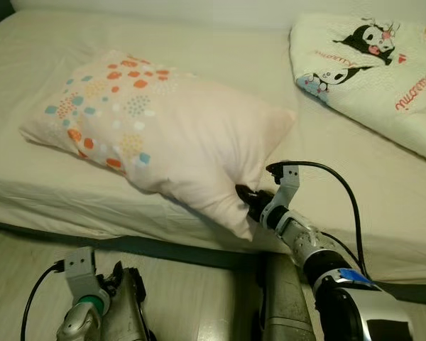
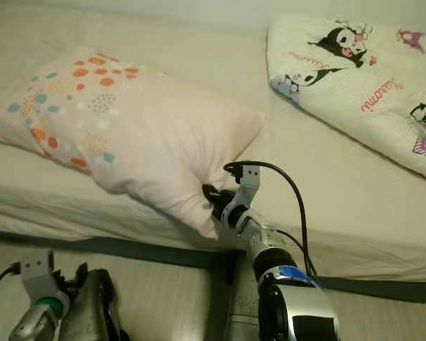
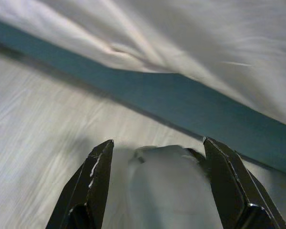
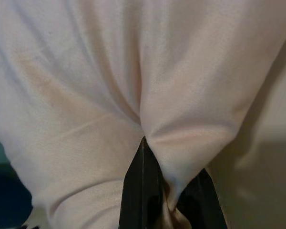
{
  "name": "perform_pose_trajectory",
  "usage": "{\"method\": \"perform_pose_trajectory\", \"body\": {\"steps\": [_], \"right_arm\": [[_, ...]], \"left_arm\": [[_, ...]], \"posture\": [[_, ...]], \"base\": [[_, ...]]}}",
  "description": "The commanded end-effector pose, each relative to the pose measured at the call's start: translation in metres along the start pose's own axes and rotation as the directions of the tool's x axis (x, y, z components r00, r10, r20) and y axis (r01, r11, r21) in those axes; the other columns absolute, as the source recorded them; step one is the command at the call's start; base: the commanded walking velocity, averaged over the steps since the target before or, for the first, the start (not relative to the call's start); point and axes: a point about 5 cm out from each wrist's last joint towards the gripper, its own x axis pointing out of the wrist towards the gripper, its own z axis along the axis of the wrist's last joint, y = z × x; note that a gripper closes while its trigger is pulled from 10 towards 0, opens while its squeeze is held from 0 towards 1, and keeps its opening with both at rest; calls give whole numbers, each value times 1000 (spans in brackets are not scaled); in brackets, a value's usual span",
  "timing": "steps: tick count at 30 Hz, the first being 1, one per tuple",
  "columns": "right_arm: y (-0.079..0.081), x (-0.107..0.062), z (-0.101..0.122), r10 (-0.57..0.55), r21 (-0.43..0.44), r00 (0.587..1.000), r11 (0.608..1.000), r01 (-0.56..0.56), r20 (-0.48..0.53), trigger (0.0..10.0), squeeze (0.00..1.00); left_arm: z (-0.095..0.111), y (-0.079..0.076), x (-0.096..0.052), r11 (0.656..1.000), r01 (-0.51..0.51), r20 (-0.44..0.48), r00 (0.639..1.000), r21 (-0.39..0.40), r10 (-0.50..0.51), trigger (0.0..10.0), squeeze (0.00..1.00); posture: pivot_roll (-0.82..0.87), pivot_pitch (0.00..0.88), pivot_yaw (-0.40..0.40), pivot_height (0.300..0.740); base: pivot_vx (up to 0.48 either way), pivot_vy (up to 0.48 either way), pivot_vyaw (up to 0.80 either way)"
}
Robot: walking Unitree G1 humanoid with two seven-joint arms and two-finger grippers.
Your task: Clean up the room
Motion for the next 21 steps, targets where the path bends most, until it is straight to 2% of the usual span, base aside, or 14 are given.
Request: {"method": "perform_pose_trajectory", "body": {"steps": [1, 4, 7, 9, 10, 12, 14, 17, 21], "right_arm": [[-12, -7, -3, -60, 18, 998, 998, 60, -19, 0, 0], [-21, -12, 5, -101, 15, 995, 995, 100, 18, 0, 0], [-25, -14, 5, -124, 13, 992, 992, 124, 22, 0, 0], [-36, -22, 1, -177, 26, 984, 984, 177, 22, 0, 0], [-36, -22, 1, -177, 26, 984, 984, 177, 22, 0, 0], [-49, -34, -6, -234, 40, 972, 972, 233, 12, 0, 0], [-49, -34, -6, -234, 40, 972, 972, 233, 12, 0, 0], [-59, -43, -7, -272, 54, 962, 961, 271, 21, 0, 0], [-63, -45, -4, -288, 56, 957, 957, 286, 35, 0, 0]], "left_arm": [[-32, 5, -13, 999, -29, -137, 990, -15, 26, 10000, 0], [-41, 0, -14, 1000, -28, -190, 981, -2, 27, 10000, 0], [-42, -2, -14, 1000, -26, -202, 979, 1, 26, 10000, 0], [-39, -4, -11, 1000, -25, -204, 979, 1, 24, 10000, 0], [-39, -4, -11, 1000, -25, -204, 979, 1, 24, 10000, 0], [-31, -5, -7, 999, -29, -178, 984, -18, 25, 10000, 0], [-31, -5, -7, 999, -29, -178, 984, -18, 25, 10000, 0], [-20, -7, -1, 1000, -5, -135, 991, -14, 3, 10000, 0], [-6, -5, 5, 1000, 2, -94, 996, -15, -3, 10000, 0]], "posture": [[-65, 0, 20, 476], [-93, 0, 38, 491], [-106, 0, 45, 496], [-123, 0, 58, 506], [-123, 0, 58, 506], [-132, 0, 68, 516], [-132, 0, 68, 516], [-132, 3, 76, 526], [-119, 0, 68, 536]], "base": [[0, 0, 0], [0, 0, 0], [0, 0, 0], [0, 0, 0], [0, 0, 0], [0, 0, 0], [0, 0, 0], [0, 0, 0], [0, 0, 0]]}}
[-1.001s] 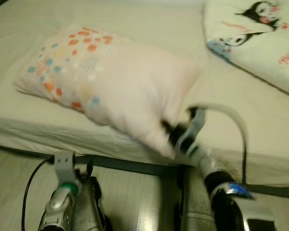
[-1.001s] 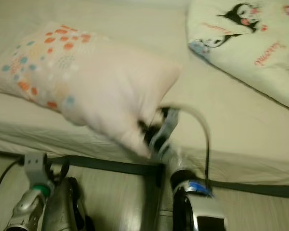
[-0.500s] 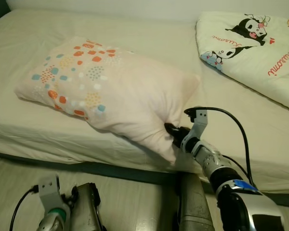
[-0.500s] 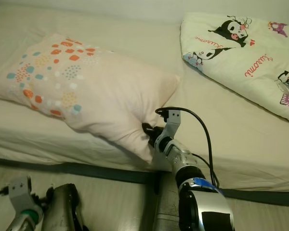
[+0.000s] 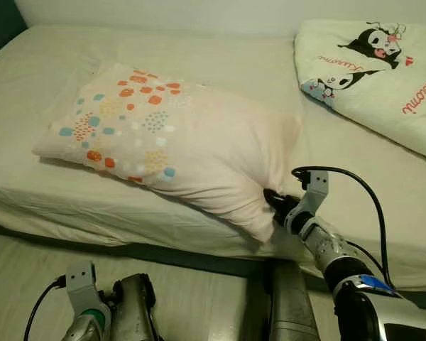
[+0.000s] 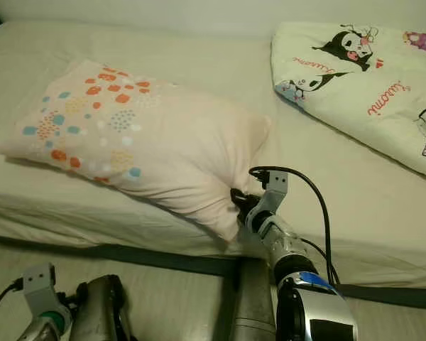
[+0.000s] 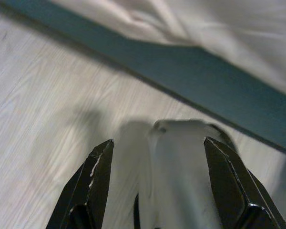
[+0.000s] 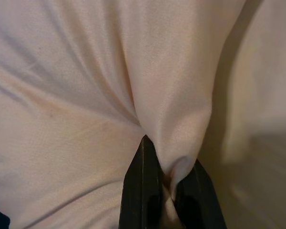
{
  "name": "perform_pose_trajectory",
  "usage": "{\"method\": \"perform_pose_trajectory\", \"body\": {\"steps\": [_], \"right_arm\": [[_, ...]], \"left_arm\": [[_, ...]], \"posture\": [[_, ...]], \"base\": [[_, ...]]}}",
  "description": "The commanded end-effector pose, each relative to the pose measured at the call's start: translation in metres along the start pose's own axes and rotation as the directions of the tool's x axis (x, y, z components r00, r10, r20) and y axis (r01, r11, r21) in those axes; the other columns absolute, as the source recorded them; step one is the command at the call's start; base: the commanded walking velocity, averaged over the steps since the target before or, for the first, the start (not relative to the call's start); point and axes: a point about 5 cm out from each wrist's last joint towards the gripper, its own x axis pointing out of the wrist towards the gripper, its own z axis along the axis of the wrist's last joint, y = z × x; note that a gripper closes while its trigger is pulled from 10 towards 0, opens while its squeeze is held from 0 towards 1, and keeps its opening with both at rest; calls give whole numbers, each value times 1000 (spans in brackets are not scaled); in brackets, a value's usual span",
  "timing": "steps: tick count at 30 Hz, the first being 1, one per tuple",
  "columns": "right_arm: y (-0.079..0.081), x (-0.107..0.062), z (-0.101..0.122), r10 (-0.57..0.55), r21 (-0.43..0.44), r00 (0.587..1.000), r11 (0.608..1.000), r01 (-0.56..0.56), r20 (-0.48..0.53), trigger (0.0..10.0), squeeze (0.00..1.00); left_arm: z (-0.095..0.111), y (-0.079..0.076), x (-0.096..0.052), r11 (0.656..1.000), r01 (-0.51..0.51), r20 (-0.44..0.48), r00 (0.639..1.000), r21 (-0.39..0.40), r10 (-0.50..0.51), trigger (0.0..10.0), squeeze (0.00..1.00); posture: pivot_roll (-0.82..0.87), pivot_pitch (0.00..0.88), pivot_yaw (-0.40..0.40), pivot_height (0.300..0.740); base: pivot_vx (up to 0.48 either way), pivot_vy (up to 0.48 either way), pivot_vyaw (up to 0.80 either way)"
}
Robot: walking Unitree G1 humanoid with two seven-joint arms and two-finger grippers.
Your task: Clean up the room
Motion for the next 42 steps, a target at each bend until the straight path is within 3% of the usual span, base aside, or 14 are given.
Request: {"method": "perform_pose_trajectory", "body": {"steps": [1, 12, 26, 31, 42], "right_arm": [[-24, -13, -2, -114, 15, 993, 993, 114, -6, 0, 0], [2, 8, 21, -51, -35, 999, 998, 51, 17, 0, 0], [5, 9, 16, -42, -57, 999, 998, 41, -5, 0, 0], [5, 9, 17, -42, -60, 999, 997, 42, -7, 0, 0], [6, 10, 15, -36, -71, 999, 997, 35, -11, 0, 0]], "left_arm": [[4, 6, 1, 1000, -8, 4, 1000, 1, 8, 10000, 0], [-6, 20, -4, 990, -112, -40, 993, -86, 109, 10000, 0], [-42, 33, -20, 959, -230, -188, 962, -166, 198, 10000, 0], [-43, 34, -21, 962, -232, -196, 960, -146, 201, 10000, 0], [-49, 25, -21, 985, -171, -213, 964, -26, 161, 10000, 0]], "posture": [[-113, 0, 62, 541], [-84, 0, 19, 581], [-91, 0, 4, 626], [-90, 0, -1, 641], [-98, 0, 8, 686]], "base": [[0, 0, 0], [0, 0, 0], [-34, 0, 0], [-465, 0, 0], [0, 0, 0]]}}
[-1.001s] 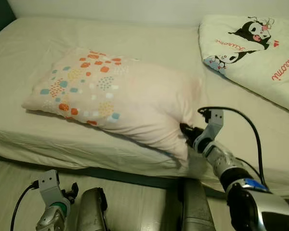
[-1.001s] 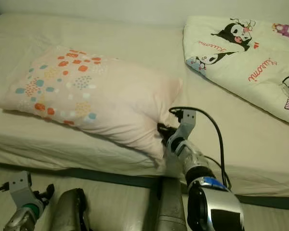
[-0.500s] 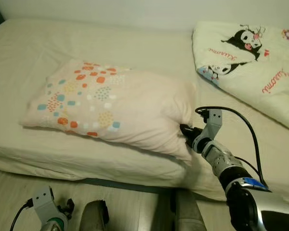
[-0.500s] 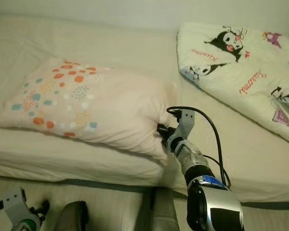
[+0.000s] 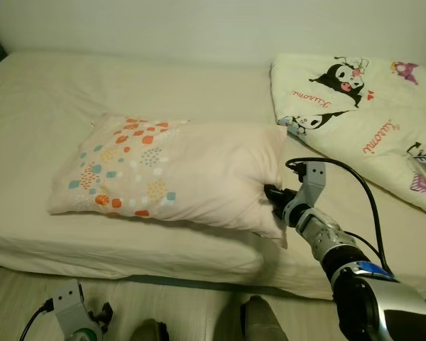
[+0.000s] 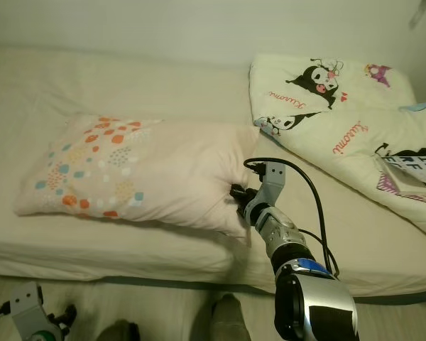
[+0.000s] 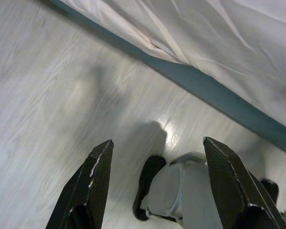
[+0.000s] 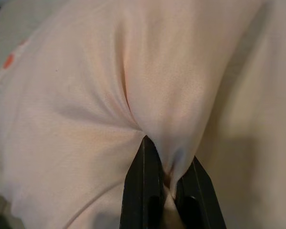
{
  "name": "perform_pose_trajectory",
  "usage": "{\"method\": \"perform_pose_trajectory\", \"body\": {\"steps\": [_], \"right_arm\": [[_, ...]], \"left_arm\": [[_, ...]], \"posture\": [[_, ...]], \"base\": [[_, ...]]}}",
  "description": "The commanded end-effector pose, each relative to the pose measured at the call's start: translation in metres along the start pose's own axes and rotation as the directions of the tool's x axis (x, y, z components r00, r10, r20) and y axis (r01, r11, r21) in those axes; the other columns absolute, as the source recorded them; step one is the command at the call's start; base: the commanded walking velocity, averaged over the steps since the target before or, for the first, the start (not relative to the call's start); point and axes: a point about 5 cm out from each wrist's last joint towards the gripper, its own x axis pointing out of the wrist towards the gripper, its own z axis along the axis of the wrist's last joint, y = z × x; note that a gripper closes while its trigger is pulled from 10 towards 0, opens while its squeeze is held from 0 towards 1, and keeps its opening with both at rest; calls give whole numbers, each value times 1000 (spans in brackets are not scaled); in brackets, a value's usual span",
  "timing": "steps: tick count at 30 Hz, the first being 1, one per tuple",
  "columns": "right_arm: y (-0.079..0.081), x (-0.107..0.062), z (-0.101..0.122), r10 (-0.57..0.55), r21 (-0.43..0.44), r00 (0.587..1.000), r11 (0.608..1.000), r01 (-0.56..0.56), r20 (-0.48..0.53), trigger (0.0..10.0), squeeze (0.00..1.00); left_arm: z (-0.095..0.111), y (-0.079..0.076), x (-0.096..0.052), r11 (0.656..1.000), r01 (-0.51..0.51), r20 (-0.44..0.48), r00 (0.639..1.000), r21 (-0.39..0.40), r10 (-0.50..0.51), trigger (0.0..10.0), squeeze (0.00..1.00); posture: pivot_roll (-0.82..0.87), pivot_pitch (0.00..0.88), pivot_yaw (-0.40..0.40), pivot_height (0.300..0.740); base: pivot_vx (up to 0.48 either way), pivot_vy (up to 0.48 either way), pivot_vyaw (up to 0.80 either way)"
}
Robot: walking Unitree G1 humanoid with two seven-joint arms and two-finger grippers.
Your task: Clean up the room
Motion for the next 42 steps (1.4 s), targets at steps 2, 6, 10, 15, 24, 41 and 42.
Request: {"method": "perform_pose_trajectory", "body": {"steps": [2, 6, 10, 15, 24, 41, 42], "right_arm": [[-5, -2, 4, -18, -19, 1000, 1000, 18, 23, 0, 0], [-6, -3, 3, -21, -19, 1000, 1000, 22, 22, 0, 0], [-11, -6, -7, -44, -20, 999, 999, 44, -9, 0, 0], [-19, -16, -37, -85, -31, 990, 996, 82, -114, 0, 0], [-37, -52, -109, -174, -87, 931, 984, 154, -320, 7412, 0], [-39, -60, -119, -171, -155, 922, 980, 124, -346, 10000, 0], [-37, -54, -111, -168, -150, 932, 981, 125, -322, 10000, 0]], "left_arm": [[-13, 0, -3, 999, 2, -48, 999, 50, 0, 10000, 0], [-16, 1, -4, 998, 0, -57, 998, 62, 3, 10000, 0], [-22, 2, -6, 997, -2, -70, 998, 74, 7, 10000, 0], [-27, 3, -8, 996, -7, -85, 996, 85, 14, 10000, 0], [-36, 3, -11, 995, -11, -104, 994, 97, 21, 10000, 0], [-44, 0, -13, 996, 17, -122, 993, 91, -6, 10000, 0], [-43, -1, -13, 996, 20, -121, 993, 92, -9, 10000, 0]], "posture": [[-99, 0, 9, 696], [-104, 0, 10, 711], [-103, 0, 4, 731], [-110, 0, 2, 740], [-98, 0, -12, 740], [-97, 0, -10, 740], [-97, 0, -10, 740]], "base": [[0, 0, 0], [0, 0, 0], [0, 0, 0], [0, 0, 0], [0, 0, 0], [0, 0, 649], [0, 0, 781]]}}
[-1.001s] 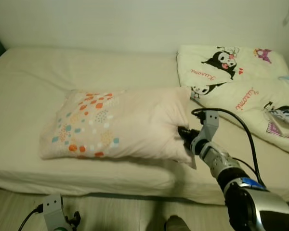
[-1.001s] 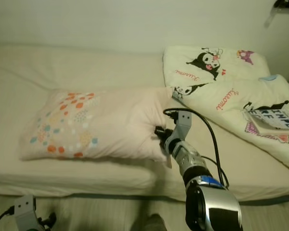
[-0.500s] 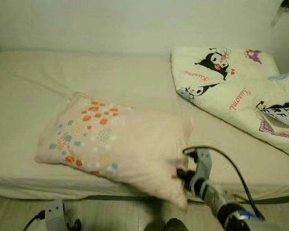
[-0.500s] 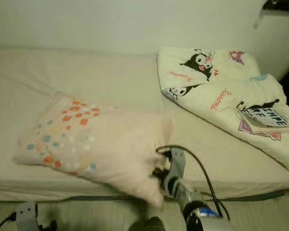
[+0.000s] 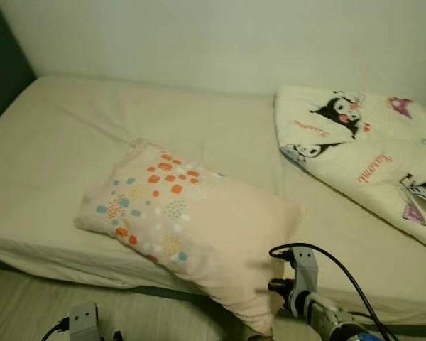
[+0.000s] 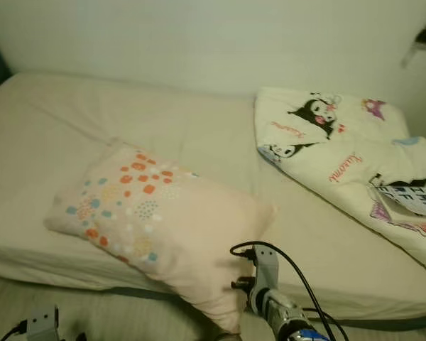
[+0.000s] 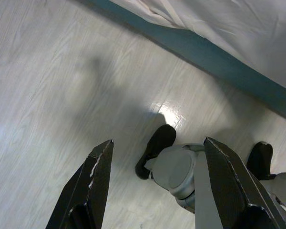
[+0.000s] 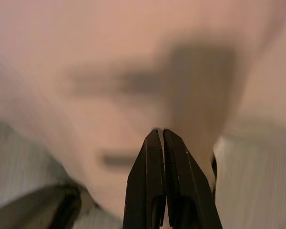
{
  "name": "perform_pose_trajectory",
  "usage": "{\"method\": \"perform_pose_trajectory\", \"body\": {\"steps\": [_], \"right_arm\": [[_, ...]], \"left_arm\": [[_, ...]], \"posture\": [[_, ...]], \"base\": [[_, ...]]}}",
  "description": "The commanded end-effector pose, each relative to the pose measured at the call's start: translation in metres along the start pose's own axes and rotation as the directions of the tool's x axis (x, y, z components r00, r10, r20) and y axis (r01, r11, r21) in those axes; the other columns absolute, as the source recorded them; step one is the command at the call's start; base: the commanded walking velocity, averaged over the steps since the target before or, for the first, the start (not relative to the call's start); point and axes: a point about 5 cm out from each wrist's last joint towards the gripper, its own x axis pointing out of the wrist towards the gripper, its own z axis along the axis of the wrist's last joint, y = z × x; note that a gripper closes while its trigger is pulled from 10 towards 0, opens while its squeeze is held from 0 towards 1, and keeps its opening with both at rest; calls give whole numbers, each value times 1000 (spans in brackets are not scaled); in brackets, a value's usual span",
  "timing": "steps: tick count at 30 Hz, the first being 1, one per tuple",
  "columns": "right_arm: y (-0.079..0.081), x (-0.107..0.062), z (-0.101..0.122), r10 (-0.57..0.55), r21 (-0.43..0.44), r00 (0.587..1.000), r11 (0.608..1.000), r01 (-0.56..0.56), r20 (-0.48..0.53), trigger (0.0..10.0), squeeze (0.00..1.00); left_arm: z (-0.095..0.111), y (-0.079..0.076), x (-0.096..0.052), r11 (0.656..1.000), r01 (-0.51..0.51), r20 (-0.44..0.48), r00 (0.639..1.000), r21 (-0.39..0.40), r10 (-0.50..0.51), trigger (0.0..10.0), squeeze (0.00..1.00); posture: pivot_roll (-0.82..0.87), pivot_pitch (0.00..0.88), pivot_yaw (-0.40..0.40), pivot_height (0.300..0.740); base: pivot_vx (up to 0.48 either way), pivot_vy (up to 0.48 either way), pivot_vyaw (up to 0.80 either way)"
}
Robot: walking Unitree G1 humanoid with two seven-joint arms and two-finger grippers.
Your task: Clean up the room
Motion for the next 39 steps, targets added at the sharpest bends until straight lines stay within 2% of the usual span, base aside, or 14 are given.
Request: {"method": "perform_pose_trajectory", "body": {"steps": [1, 5, 7, 11, 12, 15, 16, 18, 19, 20, 22, 26, 34, 39], "right_arm": [[3, 3, 13, 11, 1, 999, 1000, -11, 50, 10000, 0], [5, 4, 24, 4, -4, 997, 1000, -3, 82, 10000, 0], [3, 5, 44, -44, 44, 988, 998, 37, 150, 10000, 0], [-2, 4, 58, -99, 91, 976, 992, 82, 196, 10000, 0], [-7, 3, 62, -124, 120, 971, 988, 101, 206, 10000, 263], [-9, 2, 65, -140, 139, 967, 984, 112, 211, 10000, 263], [-11, 1, 65, -143, 125, 970, 985, 119, 199, 10000, 349], [-11, 1, 65, -143, 125, 970, 985, 119, 199, 10000, 349], [-12, 1, 63, -142, 140, 972, 983, 116, 189, 10000, 0], [-12, 1, 63, -142, 140, 972, 983, 116, 189, 10000, 0], [-15, 0, 58, -155, 158, 973, 979, 128, 172, 10000, 0], [-17, 0, 54, -169, 167, 973, 976, 142, 158, 10000, 0], [-19, -1, 47, -183, 168, 973, 973, 159, 141, 10000, 0], [-19, -1, 46, -183, 166, 973, 973, 160, 138, 10000, 0]], "left_arm": [[-2, -1, 0, 1000, 6, -12, 1000, 0, -6, 10000, 0], [-2, -2, 0, 1000, 12, -10, 1000, 2, -12, 10000, 0], [1, -6, 1, 999, 32, 1, 999, -15, -32, 10000, 0], [9, -11, 2, 996, 64, 35, 997, -61, -62, 10000, 0], [21, -16, 4, 986, 125, 91, 989, -112, -115, 10000, 0], [29, -20, 5, 975, 169, 133, 980, -143, -151, 10000, 0], [43, -23, 6, 960, 224, 188, 963, -168, -192, 10000, 0], [43, -23, 6, 960, 224, 188, 963, -168, -192, 10000, 0], [56, -26, 7, 944, 273, 233, 945, -183, -228, 10000, 0], [56, -26, 7, 944, 273, 233, 945, -183, -228, 10000, 0], [74, -35, 8, 913, 358, 288, 911, -198, -295, 10000, 0], [81, -49, 8, 885, 419, 301, 887, -201, -351, 10000, 0], [78, -84, 5, 831, 512, 259, 851, -220, -456, 10000, 0], [76, -87, 5, 818, 527, 253, 844, -229, -473, 10000, 0]], "posture": [[-97, 0, -10, 740], [-95, 0, -11, 740], [-95, 0, -14, 740], [-97, 0, -12, 740], [-100, 0, -13, 740], [-99, 0, -14, 740], [-101, 0, -14, 740], [-101, 0, -14, 740], [-102, 0, -13, 740], [-102, 0, -13, 740], [-113, 0, -6, 740], [-120, 0, -1, 740], [-132, 0, 8, 740], [-132, 0, 8, 740]], "base": [[0, 0, 781], [0, 0, 791], [0, 0, 0], [0, 0, 0], [0, 0, 0], [0, 0, 0], [0, 0, 0], [0, 0, 0], [0, 0, -750], [0, 0, -750], [0, 0, -781], [0, 0, -781], [0, 0, -786], [0, 0, -788]]}}
